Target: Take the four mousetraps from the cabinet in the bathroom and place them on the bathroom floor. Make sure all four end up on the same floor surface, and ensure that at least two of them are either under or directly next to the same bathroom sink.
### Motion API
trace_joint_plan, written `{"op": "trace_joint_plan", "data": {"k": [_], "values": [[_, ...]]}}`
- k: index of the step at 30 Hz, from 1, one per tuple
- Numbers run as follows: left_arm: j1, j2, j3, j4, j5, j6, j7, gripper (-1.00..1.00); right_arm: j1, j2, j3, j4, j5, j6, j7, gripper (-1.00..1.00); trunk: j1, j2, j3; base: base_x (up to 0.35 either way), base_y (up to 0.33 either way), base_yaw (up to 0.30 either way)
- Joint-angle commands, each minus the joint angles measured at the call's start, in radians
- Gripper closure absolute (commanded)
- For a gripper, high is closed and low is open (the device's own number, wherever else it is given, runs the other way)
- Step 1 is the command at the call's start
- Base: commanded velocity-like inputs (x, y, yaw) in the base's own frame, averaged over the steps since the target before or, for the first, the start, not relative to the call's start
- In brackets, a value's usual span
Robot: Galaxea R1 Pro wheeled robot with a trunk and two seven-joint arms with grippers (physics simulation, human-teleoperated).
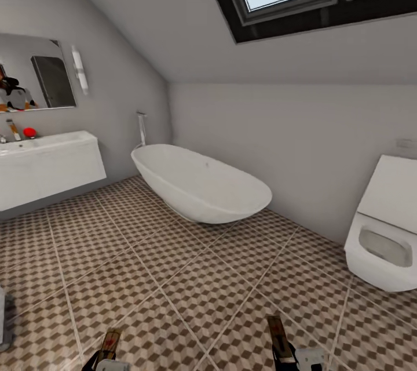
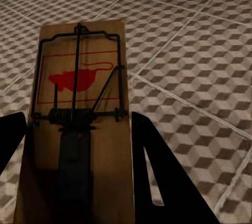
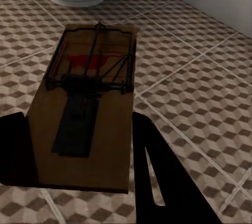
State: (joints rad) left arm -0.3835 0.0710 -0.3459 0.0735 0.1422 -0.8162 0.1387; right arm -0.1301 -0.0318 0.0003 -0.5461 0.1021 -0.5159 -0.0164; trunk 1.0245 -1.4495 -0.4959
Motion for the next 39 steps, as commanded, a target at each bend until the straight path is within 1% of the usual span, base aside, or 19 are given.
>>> {"op": "trace_joint_plan", "data": {"k": [1, 27, 39], "values": [[-0.002, -0.001, -0.009, 0.003, 0.008, -0.004, 0.001, 1.00, 0.000, 0.000, 0.000, 0.000, 0.002, -0.003, 0.003, 1.00, 0.001, -0.001, -0.001, 0.294, 0.128, 0.288], [-0.001, -0.002, -0.009, 0.003, 0.008, -0.004, 0.001, 1.00, 0.000, 0.000, 0.000, 0.000, 0.003, -0.003, 0.003, 1.00, 0.001, -0.001, -0.001, 0.294, 0.123, 0.288], [-0.002, -0.002, -0.009, 0.003, 0.008, -0.004, 0.001, 1.00, 0.000, 0.000, 0.000, 0.000, 0.002, -0.003, 0.003, 1.00, 0.001, -0.001, -0.001, 0.297, 0.029, 0.288]]}}
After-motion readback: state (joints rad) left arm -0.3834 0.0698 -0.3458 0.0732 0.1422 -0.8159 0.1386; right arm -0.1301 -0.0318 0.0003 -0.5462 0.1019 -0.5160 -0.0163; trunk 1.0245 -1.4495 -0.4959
